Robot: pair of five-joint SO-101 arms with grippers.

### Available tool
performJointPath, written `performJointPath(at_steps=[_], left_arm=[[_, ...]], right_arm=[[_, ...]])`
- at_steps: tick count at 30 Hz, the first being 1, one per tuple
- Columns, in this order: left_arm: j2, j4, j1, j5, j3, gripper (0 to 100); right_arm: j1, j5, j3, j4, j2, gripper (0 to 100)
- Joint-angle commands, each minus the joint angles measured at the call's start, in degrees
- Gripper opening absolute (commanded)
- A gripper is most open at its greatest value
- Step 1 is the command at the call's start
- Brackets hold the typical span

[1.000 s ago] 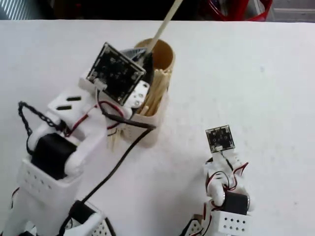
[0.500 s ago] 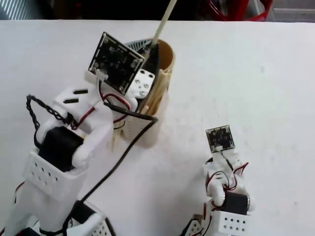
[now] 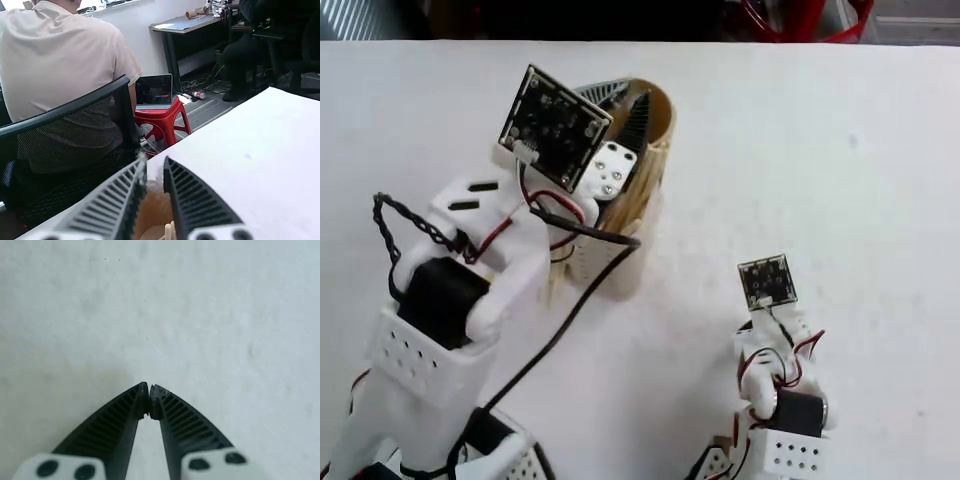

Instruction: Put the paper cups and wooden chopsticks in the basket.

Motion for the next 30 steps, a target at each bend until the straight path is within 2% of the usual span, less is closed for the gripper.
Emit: performJointPath(at_steps=[1,3,8,12,17,22,25,30], left_arm=[[-0.1,1.3,-4.2,0.1,-2.4,8],[-0.2,4.3,-9.5,0.1,-2.4,8],[0.4,12.7,-27.9,0.1,-1.8,8],[0.7,8.5,-37.8,-1.8,9.8,5],[9.3,-4.4,-39.1,-7.6,28.6,11],[24.1,-12.2,-38.8,-7.1,29.7,13],[32.9,-12.2,-38.3,-7.1,26.2,13],[45.5,-6.2,-35.7,-8.2,17.1,14]], right_arm=[[0.0,-0.1,0.5,-0.7,-0.1,1.8],[0.0,-0.1,0.5,-0.7,-0.1,1.8],[0.0,-0.1,0.5,-0.7,-0.1,1.8],[0.0,-0.1,0.5,-0.7,-0.1,1.8],[0.0,-0.1,0.5,-0.7,-0.1,1.8],[0.0,-0.1,0.5,-0.7,-0.1,1.8],[0.0,-0.1,0.5,-0.7,-0.1,1.8],[0.0,-0.1,0.5,-0.7,-0.1,1.8]])
